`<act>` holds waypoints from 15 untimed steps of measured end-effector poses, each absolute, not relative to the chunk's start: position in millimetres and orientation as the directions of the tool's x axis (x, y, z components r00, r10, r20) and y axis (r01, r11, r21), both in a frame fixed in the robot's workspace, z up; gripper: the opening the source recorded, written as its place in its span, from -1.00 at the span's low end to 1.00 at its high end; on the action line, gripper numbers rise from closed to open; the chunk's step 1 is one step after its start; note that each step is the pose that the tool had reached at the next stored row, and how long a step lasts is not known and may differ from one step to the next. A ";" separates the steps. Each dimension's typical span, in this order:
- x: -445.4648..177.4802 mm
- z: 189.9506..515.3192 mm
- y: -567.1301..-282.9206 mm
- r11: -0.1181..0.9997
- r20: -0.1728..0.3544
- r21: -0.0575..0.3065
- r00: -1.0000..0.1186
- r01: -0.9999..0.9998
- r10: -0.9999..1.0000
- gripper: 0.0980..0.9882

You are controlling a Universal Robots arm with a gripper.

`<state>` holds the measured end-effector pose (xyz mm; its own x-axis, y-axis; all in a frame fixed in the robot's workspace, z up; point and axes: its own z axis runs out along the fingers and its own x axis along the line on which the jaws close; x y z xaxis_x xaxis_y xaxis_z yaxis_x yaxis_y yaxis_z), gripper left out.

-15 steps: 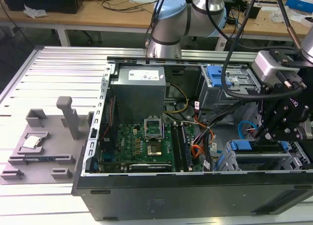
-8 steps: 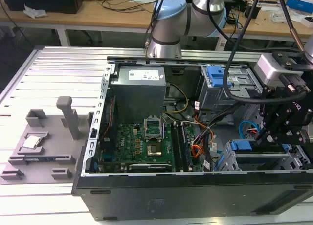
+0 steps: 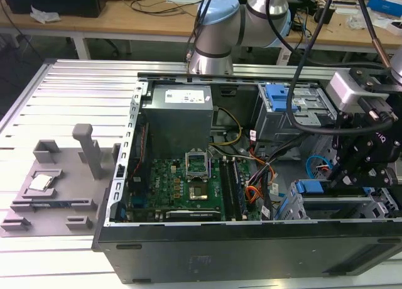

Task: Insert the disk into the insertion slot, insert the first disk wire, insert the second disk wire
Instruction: 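Insert the second disk wire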

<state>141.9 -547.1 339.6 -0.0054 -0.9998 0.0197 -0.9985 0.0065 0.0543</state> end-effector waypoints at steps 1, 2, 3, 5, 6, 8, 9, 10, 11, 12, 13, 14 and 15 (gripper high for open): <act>141.8 339.7 -547.0 0.007 0.020 0.054 -0.005 -0.999 -1.000 -0.69; 141.8 340.1 -547.0 0.007 0.020 0.054 -0.005 -0.999 -1.000 -0.69; 141.8 341.7 -547.0 0.007 0.020 0.054 -0.006 -0.999 -1.000 -0.69; 141.8 348.7 -547.1 0.007 0.020 0.054 -0.006 -0.999 -1.000 -0.69; 141.8 354.9 -547.1 0.007 0.020 0.054 -0.005 -0.999 -1.000 -0.69; 141.8 360.8 -547.0 0.007 0.020 0.054 -0.006 -0.999 -1.000 -0.69; 141.8 364.6 -547.0 0.007 0.020 0.054 -0.006 -0.999 -1.000 -0.69; 141.8 366.7 -546.9 0.007 0.020 0.054 -0.006 -0.999 -1.000 -0.69; 141.8 369.0 -546.8 0.007 0.020 0.054 -0.006 -0.999 -1.000 -0.72; 141.8 370.3 -546.7 0.007 0.020 0.054 -0.006 -0.999 -1.000 -0.87; 141.8 371.6 -546.7 0.007 0.020 0.054 -0.006 -0.999 -1.000 -0.87; 141.8 372.8 -546.6 0.007 0.020 0.054 -0.006 -0.999 -1.000 -0.98; 141.8 374.1 -546.6 0.007 0.020 0.054 -0.006 -0.999 -1.000 -0.98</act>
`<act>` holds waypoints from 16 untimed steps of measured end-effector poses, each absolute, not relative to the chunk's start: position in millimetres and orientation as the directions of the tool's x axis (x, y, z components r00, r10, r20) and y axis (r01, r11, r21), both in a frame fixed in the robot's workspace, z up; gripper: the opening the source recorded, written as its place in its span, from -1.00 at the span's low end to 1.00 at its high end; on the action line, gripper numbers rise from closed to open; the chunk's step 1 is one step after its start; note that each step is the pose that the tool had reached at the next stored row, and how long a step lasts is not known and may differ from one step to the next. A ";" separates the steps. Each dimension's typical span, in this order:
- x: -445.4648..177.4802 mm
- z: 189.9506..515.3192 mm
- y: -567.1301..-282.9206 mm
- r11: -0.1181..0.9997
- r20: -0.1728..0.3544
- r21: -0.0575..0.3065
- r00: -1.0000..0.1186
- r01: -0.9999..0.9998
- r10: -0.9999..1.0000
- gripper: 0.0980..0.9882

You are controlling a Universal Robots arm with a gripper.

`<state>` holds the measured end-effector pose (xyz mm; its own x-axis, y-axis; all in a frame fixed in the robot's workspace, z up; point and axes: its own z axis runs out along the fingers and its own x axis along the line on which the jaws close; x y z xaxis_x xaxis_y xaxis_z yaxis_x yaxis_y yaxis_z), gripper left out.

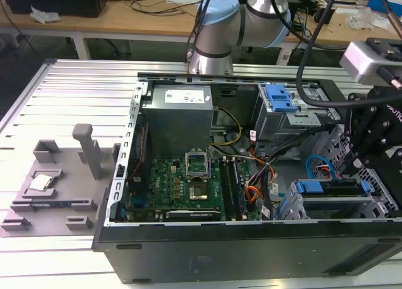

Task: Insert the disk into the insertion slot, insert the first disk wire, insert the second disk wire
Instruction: 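Insert the second disk wire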

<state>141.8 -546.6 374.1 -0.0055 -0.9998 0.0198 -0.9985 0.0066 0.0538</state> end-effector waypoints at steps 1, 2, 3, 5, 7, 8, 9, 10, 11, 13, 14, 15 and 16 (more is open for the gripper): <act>141.8 375.7 -546.6 0.007 0.020 0.054 -0.006 -0.999 -1.000 -0.98; 141.8 376.9 -546.6 0.007 0.020 0.054 -0.006 -0.999 -1.000 -0.98; 141.8 379.5 -546.6 0.007 0.020 0.054 -0.006 -0.999 -1.000 -0.98; 141.8 380.1 -546.6 0.007 0.020 0.054 -0.006 -0.999 -1.000 -0.98; 141.8 380.2 -546.6 0.007 0.020 0.054 -0.006 -0.999 -1.000 -0.98; 141.8 380.2 -546.6 0.007 0.020 0.054 -0.006 -0.999 -1.000 -0.98; 141.8 380.2 -546.6 0.007 0.020 0.054 -0.006 -0.999 -1.000 -0.98; 141.8 380.2 -546.6 0.007 0.020 0.054 -0.006 -0.999 -1.000 -0.98; 141.8 380.3 -546.6 0.007 0.020 0.054 -0.006 -0.999 -1.000 -0.98; 141.8 380.3 -546.6 0.007 0.020 0.054 -0.005 -0.999 -1.000 -0.98; 141.8 380.3 -546.6 0.007 0.020 0.054 -0.006 -0.999 -1.000 -0.98; 141.8 380.4 -546.6 0.007 0.020 0.054 -0.006 -0.999 -1.000 -0.98; 141.8 380.5 -546.6 0.007 0.020 0.054 -0.006 -0.999 -1.000 -0.98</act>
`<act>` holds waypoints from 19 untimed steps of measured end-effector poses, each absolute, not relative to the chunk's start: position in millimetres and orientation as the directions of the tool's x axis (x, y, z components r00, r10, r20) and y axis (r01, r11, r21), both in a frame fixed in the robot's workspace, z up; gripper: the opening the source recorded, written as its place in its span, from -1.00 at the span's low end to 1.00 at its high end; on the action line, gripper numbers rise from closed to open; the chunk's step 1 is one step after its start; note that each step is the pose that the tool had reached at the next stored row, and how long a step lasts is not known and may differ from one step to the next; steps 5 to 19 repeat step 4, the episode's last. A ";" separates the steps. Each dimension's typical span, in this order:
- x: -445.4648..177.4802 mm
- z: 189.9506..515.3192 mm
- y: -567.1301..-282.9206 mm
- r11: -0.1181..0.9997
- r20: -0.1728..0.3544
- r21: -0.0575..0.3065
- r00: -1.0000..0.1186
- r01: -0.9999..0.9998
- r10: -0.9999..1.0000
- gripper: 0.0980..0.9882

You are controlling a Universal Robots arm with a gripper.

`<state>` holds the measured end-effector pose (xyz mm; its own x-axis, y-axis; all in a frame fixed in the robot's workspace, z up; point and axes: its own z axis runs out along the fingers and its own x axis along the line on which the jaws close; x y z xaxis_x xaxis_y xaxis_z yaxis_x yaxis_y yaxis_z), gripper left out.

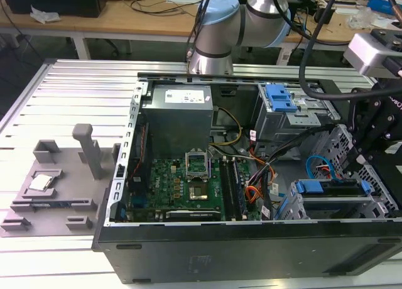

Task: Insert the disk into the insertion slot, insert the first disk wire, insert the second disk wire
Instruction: 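Insert the second disk wire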

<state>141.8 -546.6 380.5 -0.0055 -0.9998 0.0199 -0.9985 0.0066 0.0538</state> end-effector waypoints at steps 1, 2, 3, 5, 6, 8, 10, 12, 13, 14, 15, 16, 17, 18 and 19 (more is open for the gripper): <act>141.8 380.5 -546.6 0.007 0.020 0.054 -0.006 -0.999 -1.000 -0.98; 141.8 380.6 -546.6 0.007 0.020 0.054 -0.006 -0.999 -1.000 -0.98; 141.8 380.6 -546.6 0.007 0.020 0.054 -0.006 -0.999 -1.000 -0.98; 141.8 380.7 -546.6 0.007 0.020 0.054 -0.006 -0.999 -1.000 -0.98; 141.8 380.7 -546.6 0.007 0.020 0.054 -0.006 -0.999 -1.000 -0.98; 141.8 380.7 -546.6 0.007 0.020 0.054 -0.006 -0.999 -1.000 -0.98; 141.8 380.7 -546.6 0.007 0.020 0.054 -0.006 -0.999 -1.000 -0.98; 141.8 380.7 -546.6 0.007 0.020 0.054 -0.006 -0.999 -1.000 -0.98; 141.8 380.7 -546.6 0.007 0.020 0.054 -0.006 -0.999 -1.000 -0.98; 141.8 380.7 -546.6 0.007 0.020 0.054 -0.006 -0.999 -1.000 -0.98; 141.8 380.7 -546.6 0.007 0.020 0.054 -0.006 -0.999 -1.000 -0.98; 141.8 380.7 -546.6 0.007 0.020 0.054 -0.006 -0.999 -1.000 -0.98; 141.8 380.7 -546.6 0.007 0.020 0.054 -0.006 -0.999 -1.000 -0.98; 141.8 380.7 -546.6 0.007 0.020 0.054 -0.006 -0.999 -1.000 -0.98; 141.8 380.7 -546.6 0.007 0.020 0.054 -0.006 -0.999 -1.000 -0.98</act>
